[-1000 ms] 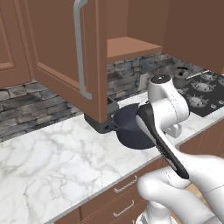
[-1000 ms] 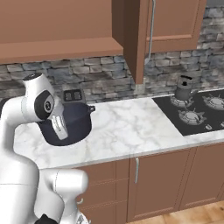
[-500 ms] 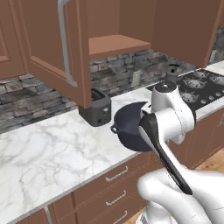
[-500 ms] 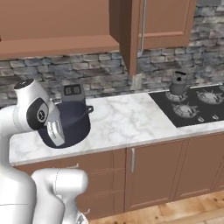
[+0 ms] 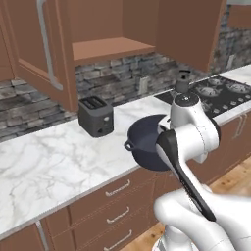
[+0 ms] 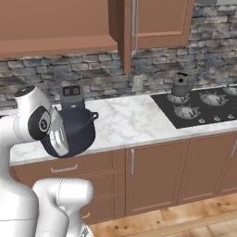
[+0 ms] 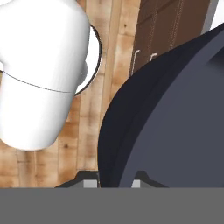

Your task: Pick the kettle from the cabinet and place it on a stove burner. Then pick the pot from the counter and place it on another stove burner. Finally, turn both burners on.

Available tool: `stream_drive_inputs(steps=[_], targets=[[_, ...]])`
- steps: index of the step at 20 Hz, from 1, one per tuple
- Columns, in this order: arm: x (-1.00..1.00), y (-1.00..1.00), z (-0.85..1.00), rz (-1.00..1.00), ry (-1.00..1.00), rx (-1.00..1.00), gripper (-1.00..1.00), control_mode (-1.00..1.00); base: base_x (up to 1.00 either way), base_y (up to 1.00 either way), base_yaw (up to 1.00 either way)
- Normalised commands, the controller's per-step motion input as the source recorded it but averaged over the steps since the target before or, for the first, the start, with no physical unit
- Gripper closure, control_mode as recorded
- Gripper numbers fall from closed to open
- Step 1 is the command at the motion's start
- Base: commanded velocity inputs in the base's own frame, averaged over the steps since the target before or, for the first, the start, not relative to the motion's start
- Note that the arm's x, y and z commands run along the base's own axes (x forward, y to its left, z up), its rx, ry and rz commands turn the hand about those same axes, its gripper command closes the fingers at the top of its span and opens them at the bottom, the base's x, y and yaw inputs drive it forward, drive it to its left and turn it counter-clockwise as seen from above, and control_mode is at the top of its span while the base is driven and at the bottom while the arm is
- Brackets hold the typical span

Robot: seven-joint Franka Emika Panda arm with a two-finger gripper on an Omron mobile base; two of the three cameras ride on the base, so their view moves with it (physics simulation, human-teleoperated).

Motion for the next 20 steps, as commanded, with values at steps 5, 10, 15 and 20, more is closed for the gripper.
stream_drive_inputs(steps=[5,10,15,20], targets=[[0.00,0.00,0.00,0.00,0.00,0.00,1.00,1.00,-0.11,-0.51,0.00],[0.00,0.00,0.00,0.00,0.00,0.00,1.00,1.00,-0.04,-0.69,0.02],[0.00,0.00,0.00,0.00,0.00,0.00,1.00,1.00,-0.03,-0.77,0.03],[0.00,0.00,0.00,0.00,0.00,0.00,1.00,1.00,0.00,-0.74,0.04]])
